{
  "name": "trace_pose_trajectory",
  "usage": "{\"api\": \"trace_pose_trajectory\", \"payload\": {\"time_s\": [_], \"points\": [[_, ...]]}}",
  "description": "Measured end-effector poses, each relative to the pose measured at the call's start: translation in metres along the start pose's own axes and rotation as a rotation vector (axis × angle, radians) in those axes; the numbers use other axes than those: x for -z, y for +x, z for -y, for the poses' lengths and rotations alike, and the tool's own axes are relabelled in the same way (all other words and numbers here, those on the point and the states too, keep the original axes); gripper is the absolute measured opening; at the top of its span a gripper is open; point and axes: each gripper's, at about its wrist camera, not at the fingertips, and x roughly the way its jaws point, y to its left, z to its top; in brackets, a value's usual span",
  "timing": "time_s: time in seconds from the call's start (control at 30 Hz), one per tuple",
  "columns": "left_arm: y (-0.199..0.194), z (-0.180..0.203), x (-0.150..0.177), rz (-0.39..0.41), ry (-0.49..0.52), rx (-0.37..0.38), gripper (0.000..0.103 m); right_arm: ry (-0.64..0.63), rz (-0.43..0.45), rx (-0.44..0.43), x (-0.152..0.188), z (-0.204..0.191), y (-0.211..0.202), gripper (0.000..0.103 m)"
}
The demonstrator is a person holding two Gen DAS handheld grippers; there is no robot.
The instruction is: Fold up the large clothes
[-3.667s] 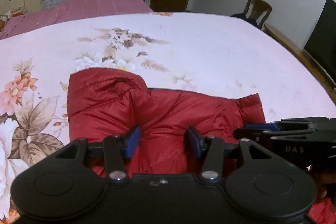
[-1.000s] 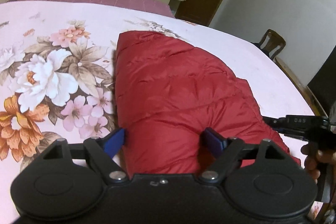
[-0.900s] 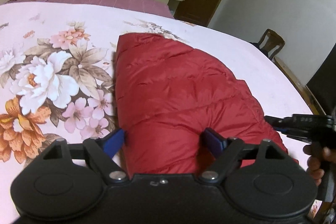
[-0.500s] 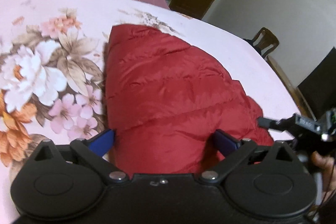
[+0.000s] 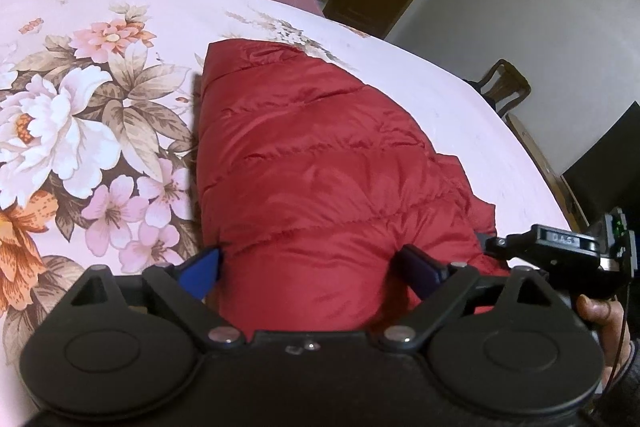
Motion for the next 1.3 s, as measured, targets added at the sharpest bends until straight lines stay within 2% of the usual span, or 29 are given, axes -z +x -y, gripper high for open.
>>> {"api": "trace_pose_trajectory", "payload": {"time_s": [0.1, 0.2, 0.5, 0.7, 0.93, 1.13, 1.3], "points": [[-0.003, 0.003, 0.0, 0.01, 0.007, 0.002, 0.084, -0.006, 0.007, -0.022, 0.004, -0.001, -0.002, 0.033], [-0.011, 0.004, 0.0, 0.034, 0.007, 0.001, 0.076, -0.027, 0.024, -0.032, 0.005, -0.008, -0.008, 0.027], [-0.045, 0.013, -0.009, 0.096, 0.042, 0.008, 0.071, -0.119, 0.05, -0.039, 0.011, -0.045, -0.024, 0.025], [-0.078, -0.005, -0.019, 0.153, 0.052, 0.025, 0.071, -0.17, 0.07, -0.053, 0.026, -0.083, -0.021, 0.025], [-0.13, -0.074, -0.027, 0.184, 0.021, 0.022, 0.071, -0.228, 0.065, -0.057, 0.057, -0.148, 0.027, 0.025], [-0.175, -0.161, -0.035, 0.194, -0.033, -0.002, 0.071, -0.262, 0.007, -0.049, 0.096, -0.209, 0.102, 0.025], [-0.195, -0.224, -0.044, 0.178, -0.056, -0.028, 0.071, -0.268, -0.041, -0.04, 0.124, -0.244, 0.169, 0.025]]}}
